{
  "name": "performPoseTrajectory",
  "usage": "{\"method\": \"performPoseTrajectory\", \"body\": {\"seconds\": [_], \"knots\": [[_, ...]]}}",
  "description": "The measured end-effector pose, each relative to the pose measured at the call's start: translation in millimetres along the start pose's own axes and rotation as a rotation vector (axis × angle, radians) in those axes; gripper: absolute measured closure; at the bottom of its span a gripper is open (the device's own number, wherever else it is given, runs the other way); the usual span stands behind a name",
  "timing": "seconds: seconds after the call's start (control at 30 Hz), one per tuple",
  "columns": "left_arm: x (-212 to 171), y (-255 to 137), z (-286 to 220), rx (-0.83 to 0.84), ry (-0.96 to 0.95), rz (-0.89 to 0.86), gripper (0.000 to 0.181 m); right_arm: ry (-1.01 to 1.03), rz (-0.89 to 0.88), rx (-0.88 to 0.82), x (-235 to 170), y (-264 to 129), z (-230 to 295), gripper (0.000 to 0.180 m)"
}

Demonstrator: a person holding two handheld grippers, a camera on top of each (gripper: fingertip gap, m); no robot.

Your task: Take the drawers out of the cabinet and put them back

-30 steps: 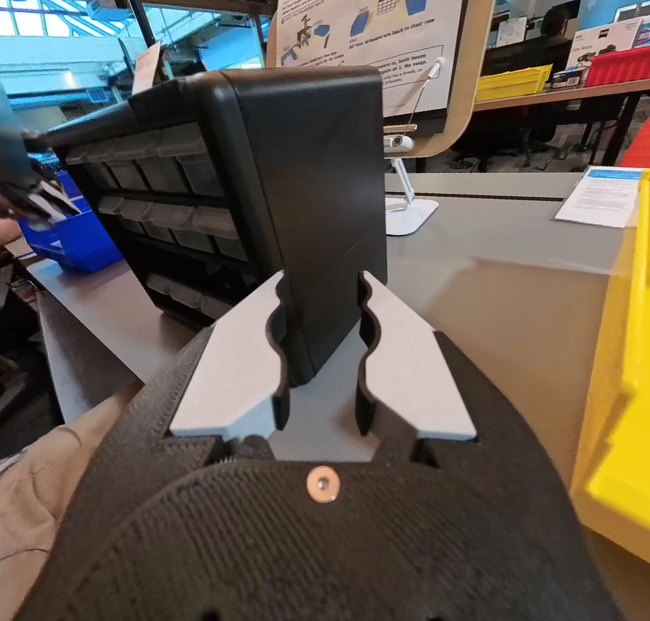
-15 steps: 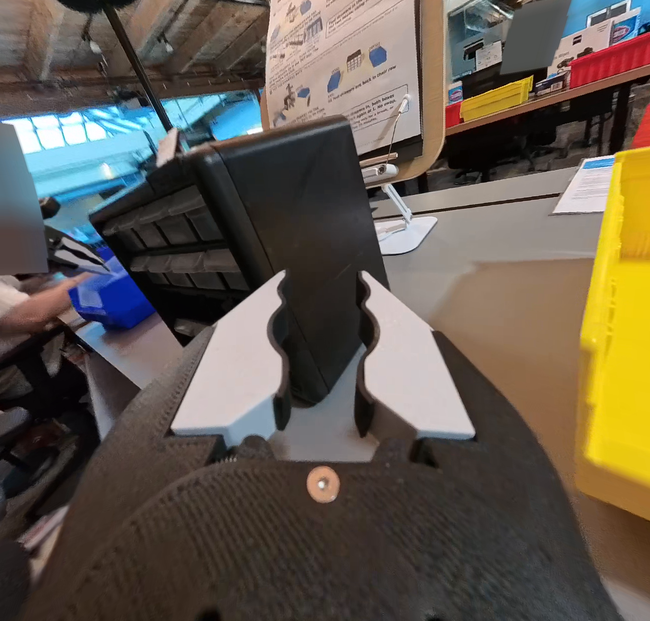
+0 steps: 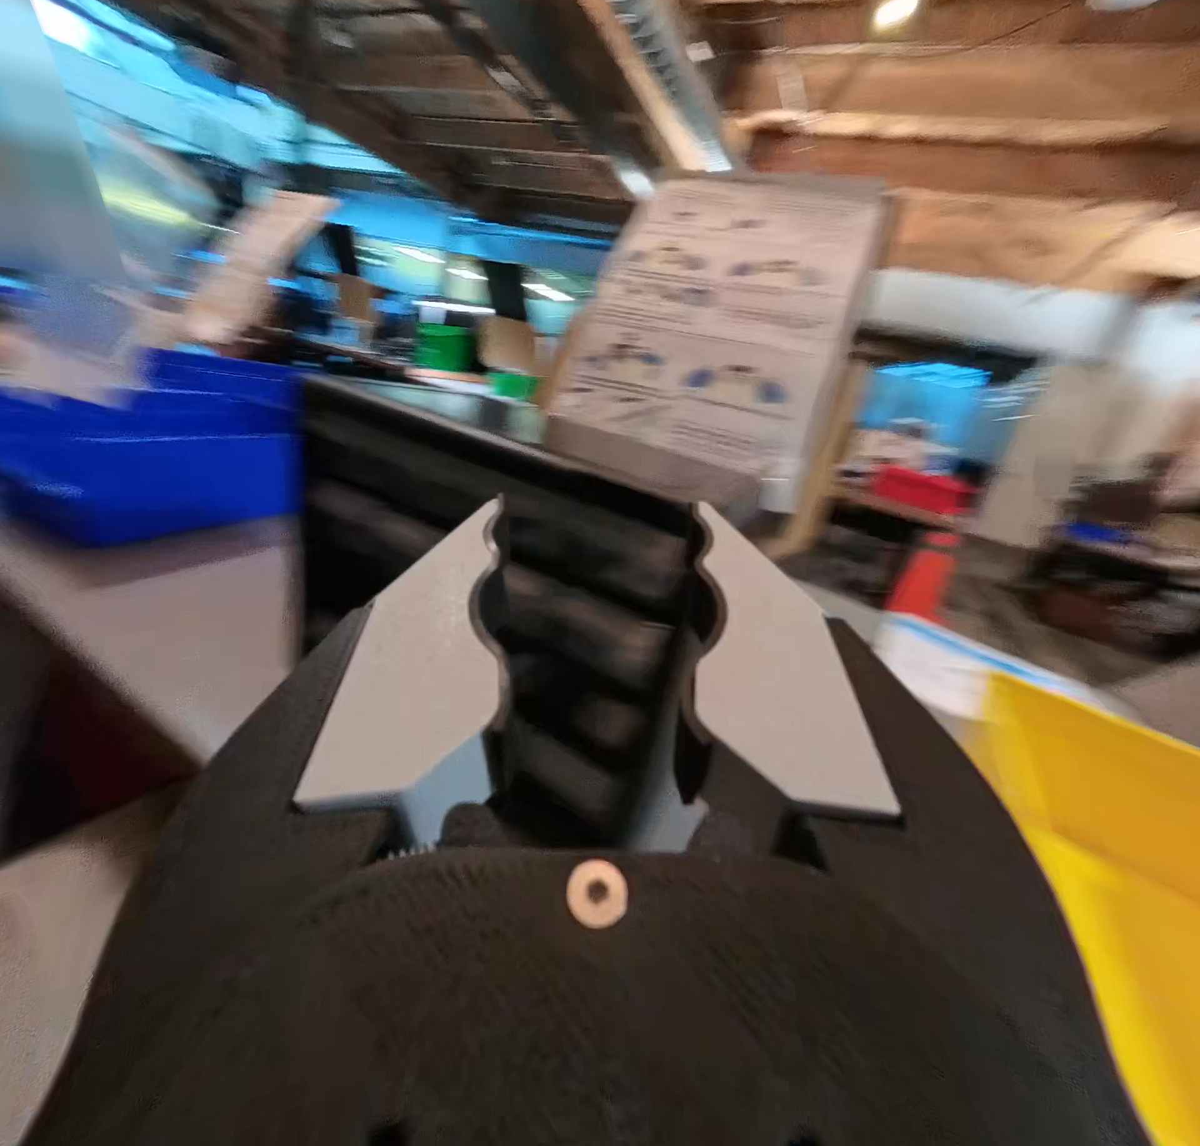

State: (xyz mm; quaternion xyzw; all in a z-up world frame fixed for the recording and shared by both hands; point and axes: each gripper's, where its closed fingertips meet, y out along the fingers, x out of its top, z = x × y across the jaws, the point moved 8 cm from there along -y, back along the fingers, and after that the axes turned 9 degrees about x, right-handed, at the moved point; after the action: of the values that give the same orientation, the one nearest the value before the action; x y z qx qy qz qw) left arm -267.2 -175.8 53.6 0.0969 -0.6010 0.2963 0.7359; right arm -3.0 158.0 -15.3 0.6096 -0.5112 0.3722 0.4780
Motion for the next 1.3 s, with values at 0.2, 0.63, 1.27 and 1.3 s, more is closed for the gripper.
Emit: {"method": "performPoseTrajectory", "body": {"seconds": [0.2,0.63,1.27,1.3], "knots": [[-28.1,25.4,-109.7,-0.197,-0.406,-0.051,0.181,0.041,0.080,0.474,0.8,25.2,144.5,0.123],[-75.0,60.4,-166.8,-0.220,-0.572,0.058,0.181,-0.848,0.492,0.409,-54.8,35.4,201.2,0.146],[-82.6,50.6,-127.2,-0.315,-0.632,-0.259,0.095,-0.393,0.509,0.942,-43.6,13.9,212.2,0.167],[-85.6,50.8,-119.2,-0.276,-0.654,-0.280,0.095,-0.305,0.499,0.993,-40.5,13.2,209.4,0.167]]}}
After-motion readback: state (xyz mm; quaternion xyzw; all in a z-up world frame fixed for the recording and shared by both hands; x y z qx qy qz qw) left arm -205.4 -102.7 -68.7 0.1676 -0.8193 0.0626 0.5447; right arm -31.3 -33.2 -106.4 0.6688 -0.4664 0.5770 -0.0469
